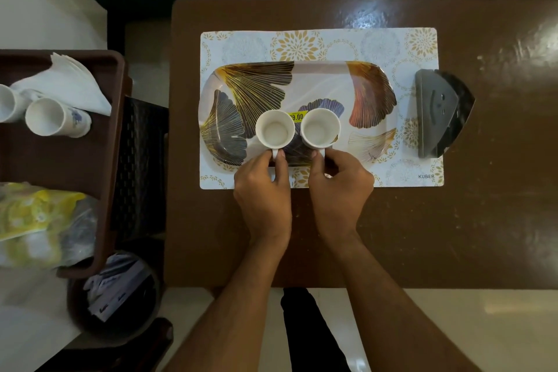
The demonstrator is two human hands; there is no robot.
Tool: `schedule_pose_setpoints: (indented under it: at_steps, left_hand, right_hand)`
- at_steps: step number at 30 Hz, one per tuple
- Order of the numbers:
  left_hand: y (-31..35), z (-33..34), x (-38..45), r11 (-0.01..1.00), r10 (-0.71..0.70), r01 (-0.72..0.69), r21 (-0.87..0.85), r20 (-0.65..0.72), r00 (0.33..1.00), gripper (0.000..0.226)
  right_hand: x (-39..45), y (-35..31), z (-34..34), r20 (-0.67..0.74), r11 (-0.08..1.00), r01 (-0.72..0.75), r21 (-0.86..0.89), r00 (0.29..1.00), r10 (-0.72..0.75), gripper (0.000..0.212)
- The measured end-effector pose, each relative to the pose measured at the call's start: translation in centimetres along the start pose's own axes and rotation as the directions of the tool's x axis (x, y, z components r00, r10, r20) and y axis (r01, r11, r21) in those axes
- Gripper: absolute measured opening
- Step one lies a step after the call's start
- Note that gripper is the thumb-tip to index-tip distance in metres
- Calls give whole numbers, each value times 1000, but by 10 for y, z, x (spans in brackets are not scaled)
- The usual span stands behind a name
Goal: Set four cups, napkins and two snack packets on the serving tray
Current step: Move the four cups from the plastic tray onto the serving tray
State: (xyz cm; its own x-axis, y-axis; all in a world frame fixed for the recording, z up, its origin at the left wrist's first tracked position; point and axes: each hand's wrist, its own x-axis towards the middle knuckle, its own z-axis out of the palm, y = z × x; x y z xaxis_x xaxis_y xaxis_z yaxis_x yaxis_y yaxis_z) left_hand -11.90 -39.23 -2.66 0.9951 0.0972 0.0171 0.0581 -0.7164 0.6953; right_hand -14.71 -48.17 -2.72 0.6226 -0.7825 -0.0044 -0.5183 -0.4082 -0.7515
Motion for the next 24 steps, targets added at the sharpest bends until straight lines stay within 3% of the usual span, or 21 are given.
schedule_pose_setpoints:
  at_steps: [10, 17, 24]
  left_hand:
    - [0, -2, -1, 999, -39, 40, -24, 40, 998, 20]
    - [-1, -8, -2, 997, -37, 41, -65, 56, 998, 20]
    - [-13, -36, 8, 996, -40, 42, -82, 26, 999, 38]
  right_hand:
    - [-2, 0, -1, 13, 1000, -16, 4, 1000, 16, 14]
    - [-8, -2, -2, -65, 1000, 7, -10, 998, -7, 22]
    - [-20, -25, -4, -203, 976, 200, -82, 956, -213, 29]
